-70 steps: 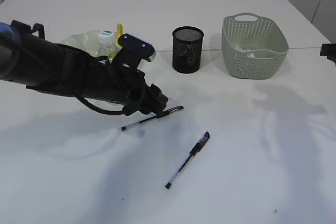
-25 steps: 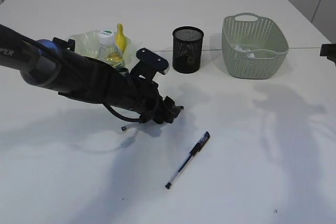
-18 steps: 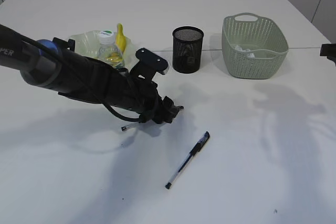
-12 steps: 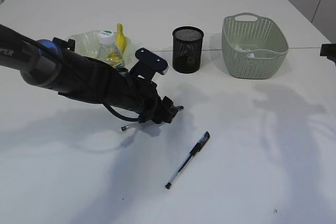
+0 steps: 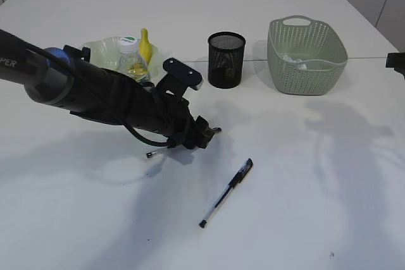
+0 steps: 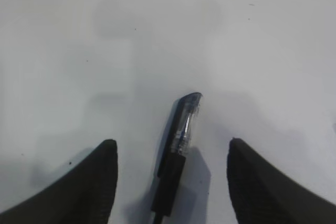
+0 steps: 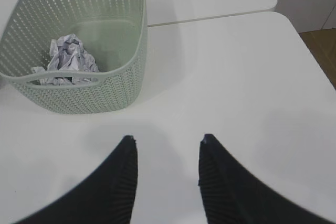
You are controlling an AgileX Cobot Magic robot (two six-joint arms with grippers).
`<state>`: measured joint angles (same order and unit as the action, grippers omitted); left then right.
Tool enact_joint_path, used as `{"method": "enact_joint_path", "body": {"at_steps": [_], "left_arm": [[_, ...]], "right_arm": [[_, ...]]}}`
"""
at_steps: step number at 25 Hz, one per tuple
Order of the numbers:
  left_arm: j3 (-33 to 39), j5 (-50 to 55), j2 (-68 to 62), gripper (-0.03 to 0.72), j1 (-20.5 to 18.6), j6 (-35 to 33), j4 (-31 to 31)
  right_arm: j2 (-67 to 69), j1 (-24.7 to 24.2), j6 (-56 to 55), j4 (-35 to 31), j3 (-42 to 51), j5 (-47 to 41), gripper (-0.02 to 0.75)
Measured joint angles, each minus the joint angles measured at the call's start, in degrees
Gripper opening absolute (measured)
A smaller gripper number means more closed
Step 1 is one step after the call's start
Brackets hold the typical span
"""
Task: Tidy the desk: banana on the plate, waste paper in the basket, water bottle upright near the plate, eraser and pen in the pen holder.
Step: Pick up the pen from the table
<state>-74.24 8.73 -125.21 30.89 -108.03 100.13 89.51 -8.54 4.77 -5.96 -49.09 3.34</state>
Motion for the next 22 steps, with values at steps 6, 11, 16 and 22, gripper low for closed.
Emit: {"method": "enact_joint_path", "body": {"at_steps": [6,11,16,22], "left_arm": [[0.0,0.0,0.0,0.459,0.0,0.0,0.0],[0.0,0.0,0.0,0.456,0.0,0.0,0.0],[0.0,0.0,-1.05,0.452,0.0,0.0,0.0],[0.0,0.2,-1.77,0.449,0.0,0.04,0.0]], "right_arm": [[0.0,0.0,0.0,0.0,0.0,0.0,0.299],[0.0,0.0,0.0,0.0,0.0,0.03,0.299],[0.0,0.0,0.0,0.0,0.0,0.12,0.299],[0.0,0.0,0.0,0.0,0.0,0.12,0.299]]}}
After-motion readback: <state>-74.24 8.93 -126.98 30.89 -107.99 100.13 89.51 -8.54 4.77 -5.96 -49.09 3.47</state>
